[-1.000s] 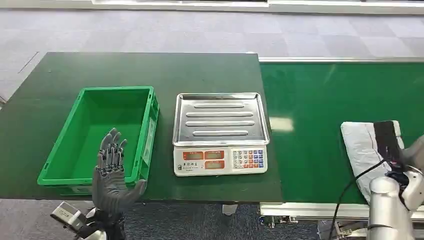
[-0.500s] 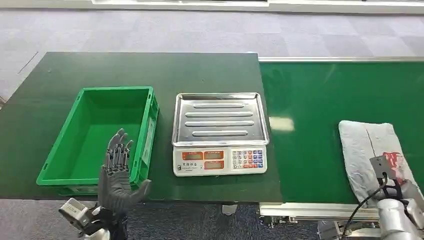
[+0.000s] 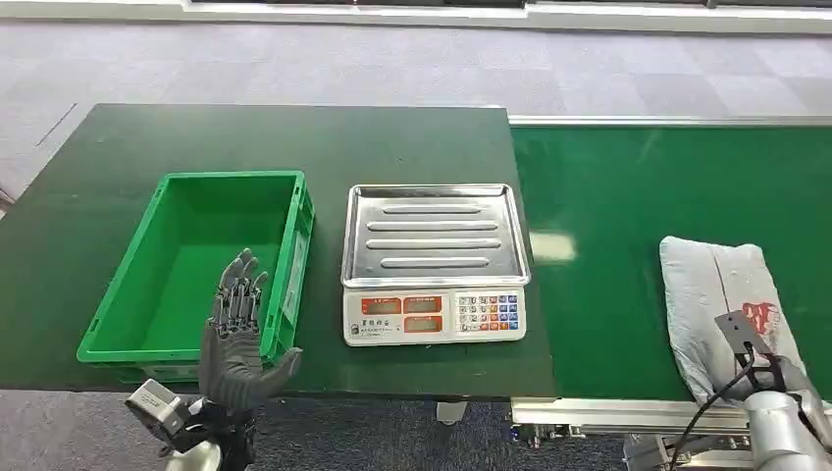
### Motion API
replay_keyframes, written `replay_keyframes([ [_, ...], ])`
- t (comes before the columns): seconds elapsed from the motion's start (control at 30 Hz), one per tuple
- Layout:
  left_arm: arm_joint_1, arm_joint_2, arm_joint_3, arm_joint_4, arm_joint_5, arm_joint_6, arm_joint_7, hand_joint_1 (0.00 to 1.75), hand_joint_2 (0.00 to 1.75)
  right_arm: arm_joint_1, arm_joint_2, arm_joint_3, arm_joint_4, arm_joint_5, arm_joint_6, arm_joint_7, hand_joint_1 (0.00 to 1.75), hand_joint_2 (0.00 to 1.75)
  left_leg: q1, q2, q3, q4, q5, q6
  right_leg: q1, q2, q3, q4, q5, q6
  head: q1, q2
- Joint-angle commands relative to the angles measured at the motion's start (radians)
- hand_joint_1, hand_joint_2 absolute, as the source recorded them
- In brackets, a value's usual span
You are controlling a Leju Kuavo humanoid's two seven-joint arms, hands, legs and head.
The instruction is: Moved the parcel from conveyor to table for the left to box.
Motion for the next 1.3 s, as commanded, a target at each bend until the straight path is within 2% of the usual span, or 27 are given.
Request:
replay_keyframes([
  [0.03, -0.018, 0.021, -0.038, 0.05, -0.012, 0.002, 0.001, 0.0, 1.75, 0.0, 0.048, -0.072, 0.052, -0.005, -0.046, -0.036, 1.75, 1.75, 0.001, 0.0, 0.002, -0.002, 0.001, 0.0, 0.001, 0.0, 0.003, -0.003, 0.001, -0.001, 0.0, 0.0],
  [0.2, -0.014, 0.027, -0.045, 0.057, -0.014, 0.004, -0.001, 0.0, 1.75, -0.027, 0.055, -0.082, 0.024, -0.002, -0.063, -0.055, 1.75, 1.75, 0.0, 0.001, 0.001, -0.002, 0.001, 0.0, 0.0, 0.001, 0.003, -0.004, 0.002, 0.0, 0.0, 0.0],
  [0.73, -0.041, 0.024, -0.053, 0.08, -0.016, 0.007, 0.0, 0.0, 1.75, -0.024, 0.05, -0.109, 0.031, -0.008, -0.058, -0.079, 1.75, 1.75, 0.001, -0.001, 0.002, -0.002, 0.0, 0.0, 0.001, -0.001, 0.003, -0.004, 0.001, -0.001, 0.0, 0.0],
  [0.8, -0.045, 0.025, -0.055, 0.081, -0.016, 0.007, 0.001, 0.0, 1.75, -0.064, 0.067, -0.144, 0.018, -0.056, -0.055, -0.156, 1.75, 1.75, 0.0, 0.0, 0.002, -0.002, 0.0, 0.0, 0.001, 0.0, 0.002, -0.004, 0.001, -0.001, 0.0, 0.0],
  [0.87, -0.055, 0.027, -0.058, 0.088, -0.019, 0.007, -0.01, 0.0, 1.75, -0.141, 0.083, -0.267, 0.02, -0.238, 0.077, -0.346, 1.75, 1.75, 0.0, 0.003, -0.001, -0.001, 0.0, 0.0, 0.0, 0.002, -0.001, -0.002, 0.001, 0.0, 0.0, 0.0],
  [0.9, -0.063, 0.027, -0.058, 0.097, -0.019, 0.009, -0.015, 0.0, 1.75, -0.199, 0.084, -0.287, 0.018, -0.296, 0.07, -0.405, 1.75, 1.75, 0.0, 0.005, 0.0, -0.002, 0.0, 0.0, 0.0, 0.005, -0.001, -0.003, 0.002, -0.001, 0.0, 0.0],
  [0.97, -0.069, 0.024, -0.057, 0.097, -0.019, 0.016, -0.021, 0.0, 1.75, -0.314, 0.096, -0.293, -0.015, -0.342, -0.042, -0.495, 1.75, 1.75, -0.002, 0.01, -0.002, -0.001, 0.0, 0.0, -0.001, 0.01, -0.004, -0.001, 0.003, -0.001, 0.0, 0.0],
  [1.0, -0.075, 0.023, -0.06, 0.097, -0.018, 0.025, -0.022, 0.0, 1.75, -0.398, 0.117, -0.292, -0.048, -0.399, -0.069, -0.573, 1.75, 1.75, -0.003, 0.013, -0.004, 0.0, -0.001, 0.0, -0.003, 0.013, -0.007, 0.002, 0.004, 0.0, 0.0, 0.0],
  [1.03, -0.081, 0.023, -0.063, 0.097, -0.018, 0.032, -0.023, 0.0, 1.75, -0.447, 0.143, -0.267, -0.086, -0.426, -0.086, -0.611, 1.75, 1.75, -0.003, 0.011, -0.005, 0.0, -0.001, 0.0, -0.003, 0.012, -0.005, 0.001, 0.004, 0.001, 0.0, 0.0],
  [1.07, -0.089, 0.026, -0.07, 0.099, -0.018, 0.043, -0.025, 0.0, 1.75, -0.475, 0.176, -0.221, -0.145, -0.462, -0.095, -0.653, 1.75, 1.75, -0.005, 0.022, -0.014, 0.002, -0.001, 0.0, -0.005, 0.022, -0.012, 0.005, 0.007, 0.0, 0.0, 0.0],
  [1.1, -0.095, 0.03, -0.077, 0.095, -0.015, 0.057, -0.028, 0.0, 1.75, -0.497, 0.224, -0.12, -0.234, -0.484, -0.149, -0.657, 1.75, 1.75, -0.005, 0.017, -0.013, 0.0, 0.0, 0.0, -0.005, 0.017, -0.01, 0.003, 0.006, 0.0, 0.0, 0.0],
  [1.13, -0.096, 0.032, -0.079, 0.088, -0.012, 0.065, -0.029, 0.0, 1.75, -0.515, 0.264, -0.051, -0.297, -0.509, -0.176, -0.65, 1.75, 1.75, -0.005, 0.024, -0.015, 0.0, 0.0, 0.0, -0.005, 0.024, -0.014, 0.004, 0.008, 0.0, 0.0, 0.0],
  [1.2, -0.093, 0.032, -0.082, 0.069, -0.008, 0.075, -0.03, 0.0, 1.75, -0.554, 0.322, 0.099, -0.391, -0.55, -0.291, -0.618, 1.75, 1.75, -0.005, 0.019, -0.011, -0.002, 0.004, 0.0, -0.004, 0.02, -0.014, 0.002, 0.009, 0.0, 0.0, 0.0],
  [1.23, -0.09, 0.03, -0.082, 0.062, -0.006, 0.079, -0.029, 0.0, 1.75, -0.562, 0.34, 0.147, -0.425, -0.546, -0.343, -0.617, 1.75, 1.75, -0.005, 0.029, -0.008, -0.001, 0.003, -0.001, -0.005, 0.03, -0.017, 0.004, 0.012, 0.0, 0.0, 0.0],
  [1.27, -0.089, 0.029, -0.082, 0.056, -0.006, 0.079, -0.029, 0.0, 1.75, -0.566, 0.354, 0.181, -0.445, -0.566, -0.36, -0.604, 1.75, 1.75, -0.005, 0.02, -0.009, -0.001, 0.006, 0.0, -0.004, 0.021, -0.015, 0.004, 0.012, 0.0, 0.0, 0.0],
  [1.3, -0.089, 0.029, -0.082, 0.056, -0.006, 0.079, -0.029, 0.0, 1.75, -0.566, 0.354, 0.181, -0.445, -0.566, -0.36, -0.604, 1.75, 1.75, -0.005, 0.026, -0.008, -0.001, 0.006, -0.001, -0.005, 0.027, -0.018, 0.005, 0.013, -0.001, 0.0, 0.0],
])
